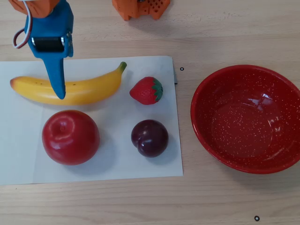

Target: Grasp the banana and put it in the red bowl

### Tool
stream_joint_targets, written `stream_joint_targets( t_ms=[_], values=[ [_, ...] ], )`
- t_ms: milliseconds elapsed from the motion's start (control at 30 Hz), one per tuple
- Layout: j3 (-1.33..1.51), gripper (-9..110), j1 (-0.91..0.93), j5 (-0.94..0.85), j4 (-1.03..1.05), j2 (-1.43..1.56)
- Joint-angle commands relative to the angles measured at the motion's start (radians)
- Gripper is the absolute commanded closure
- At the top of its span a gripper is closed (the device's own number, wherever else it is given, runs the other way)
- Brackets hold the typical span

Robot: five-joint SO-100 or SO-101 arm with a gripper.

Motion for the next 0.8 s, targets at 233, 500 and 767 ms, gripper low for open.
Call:
stream_joint_targets(
  t_ms=[233,500,767],
  values=[
    [-0.035,53,-0.052,0.034,-0.086,-0.032],
    [-0.06,51,-0.052,0.029,-0.123,-0.114],
    [-0.089,48,-0.043,0.023,-0.178,-0.204]
  ],
)
